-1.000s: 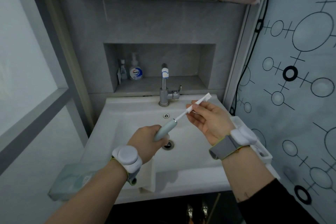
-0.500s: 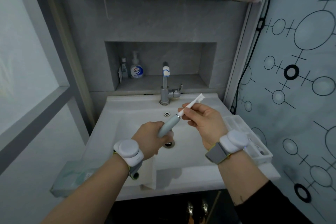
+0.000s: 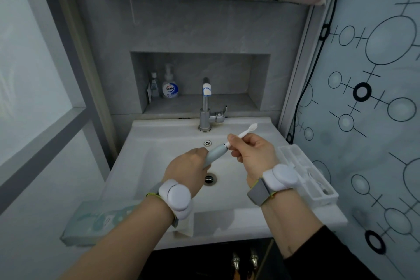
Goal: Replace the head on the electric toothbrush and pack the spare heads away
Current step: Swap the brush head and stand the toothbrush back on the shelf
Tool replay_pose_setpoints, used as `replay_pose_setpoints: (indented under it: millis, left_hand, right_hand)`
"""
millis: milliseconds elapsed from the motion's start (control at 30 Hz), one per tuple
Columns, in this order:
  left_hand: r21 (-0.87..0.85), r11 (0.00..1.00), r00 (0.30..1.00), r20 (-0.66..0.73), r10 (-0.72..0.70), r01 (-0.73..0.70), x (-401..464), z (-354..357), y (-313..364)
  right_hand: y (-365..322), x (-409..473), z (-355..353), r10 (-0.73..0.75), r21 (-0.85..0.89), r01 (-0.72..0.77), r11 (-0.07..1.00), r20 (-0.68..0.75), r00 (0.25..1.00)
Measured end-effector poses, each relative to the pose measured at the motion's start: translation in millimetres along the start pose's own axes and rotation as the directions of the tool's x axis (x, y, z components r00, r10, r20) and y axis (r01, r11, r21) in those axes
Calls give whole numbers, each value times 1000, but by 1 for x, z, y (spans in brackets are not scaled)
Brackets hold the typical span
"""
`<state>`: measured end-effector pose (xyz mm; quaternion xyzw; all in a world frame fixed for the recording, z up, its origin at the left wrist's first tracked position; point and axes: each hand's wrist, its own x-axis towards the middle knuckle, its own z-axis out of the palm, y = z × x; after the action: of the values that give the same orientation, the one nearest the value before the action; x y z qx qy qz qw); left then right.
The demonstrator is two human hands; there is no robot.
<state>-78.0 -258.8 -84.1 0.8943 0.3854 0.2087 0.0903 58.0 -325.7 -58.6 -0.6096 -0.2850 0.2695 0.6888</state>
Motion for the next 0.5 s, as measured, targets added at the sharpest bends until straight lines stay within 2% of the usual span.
replay_pose_setpoints:
  millis: [133,233,333,433,500]
  left_hand:
    - [-33,999,1000,-9,-17,17,-1,-5,-3]
    - [-205,976,995,77,-64,79,2,-17,0]
    - [-463,868,977,187,-100,177,1,-26,1]
    - [-606,760,955,291,-62,234,-1,-31,3]
    - [-665,701,935,354,-8,257,-2,-34,4]
  right_hand:
    - [-6,3,-2,24,-35,-21,999,74,997]
    - [-13,9,-6,-11,-60,23,998,193,981]
    - [-18,15,-9,-47,8,47,999,314,948]
    - [-20,15,-8,-78,99,41,994,414,907]
    - [-20,12,-7,-96,130,44,991,432,897]
